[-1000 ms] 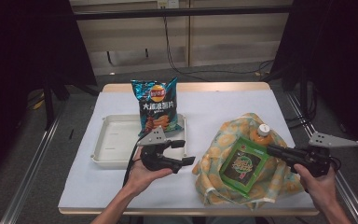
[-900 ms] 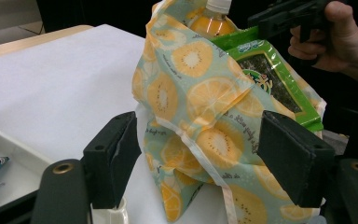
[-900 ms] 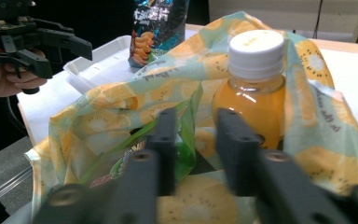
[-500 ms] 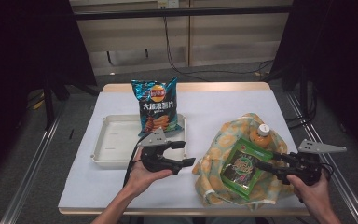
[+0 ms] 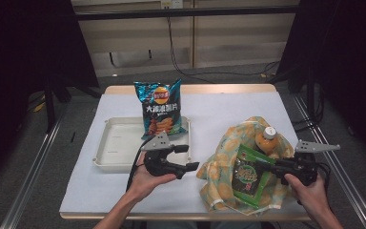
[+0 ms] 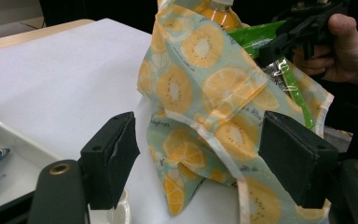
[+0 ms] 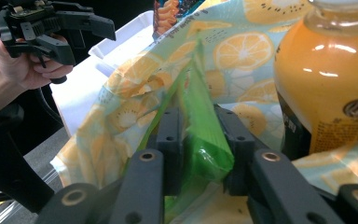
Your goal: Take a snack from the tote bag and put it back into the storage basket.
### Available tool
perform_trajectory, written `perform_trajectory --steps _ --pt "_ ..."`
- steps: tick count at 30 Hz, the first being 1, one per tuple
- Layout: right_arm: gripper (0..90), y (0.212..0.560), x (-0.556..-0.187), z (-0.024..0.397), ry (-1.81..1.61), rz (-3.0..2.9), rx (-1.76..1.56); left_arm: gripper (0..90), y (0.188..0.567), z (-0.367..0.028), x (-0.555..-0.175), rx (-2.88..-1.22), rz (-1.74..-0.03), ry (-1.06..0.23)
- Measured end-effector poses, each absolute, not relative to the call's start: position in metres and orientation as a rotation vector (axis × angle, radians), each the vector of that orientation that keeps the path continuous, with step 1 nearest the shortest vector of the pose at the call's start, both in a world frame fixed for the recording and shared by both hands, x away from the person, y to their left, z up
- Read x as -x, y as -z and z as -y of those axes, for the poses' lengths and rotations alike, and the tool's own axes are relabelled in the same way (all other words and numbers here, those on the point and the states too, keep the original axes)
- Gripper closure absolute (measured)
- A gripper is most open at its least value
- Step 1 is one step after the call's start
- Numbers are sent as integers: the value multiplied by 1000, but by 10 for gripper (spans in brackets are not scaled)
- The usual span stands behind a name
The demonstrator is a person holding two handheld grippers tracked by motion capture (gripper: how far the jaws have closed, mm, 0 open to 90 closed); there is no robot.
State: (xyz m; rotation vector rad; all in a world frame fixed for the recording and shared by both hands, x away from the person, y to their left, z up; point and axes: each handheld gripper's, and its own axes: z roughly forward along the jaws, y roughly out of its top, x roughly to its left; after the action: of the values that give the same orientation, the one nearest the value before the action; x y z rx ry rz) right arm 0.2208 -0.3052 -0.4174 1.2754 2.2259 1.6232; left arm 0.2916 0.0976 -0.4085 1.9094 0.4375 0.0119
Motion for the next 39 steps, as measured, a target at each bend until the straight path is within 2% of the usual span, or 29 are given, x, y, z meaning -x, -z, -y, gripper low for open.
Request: perform_trajectory --steps 17,25,39 --pt "807 381 -214 324 -1681 -2086 -1177 250 408 -100 -291 -1902 -461 -17" --pt "850 371 -219 314 -1689 -2107 -1100 252 408 -100 -290 -1909 -456 -15" --pt "869 350 -229 309 -1743 -2087 -1019 256 410 -102 -292 -1883 -459 36"
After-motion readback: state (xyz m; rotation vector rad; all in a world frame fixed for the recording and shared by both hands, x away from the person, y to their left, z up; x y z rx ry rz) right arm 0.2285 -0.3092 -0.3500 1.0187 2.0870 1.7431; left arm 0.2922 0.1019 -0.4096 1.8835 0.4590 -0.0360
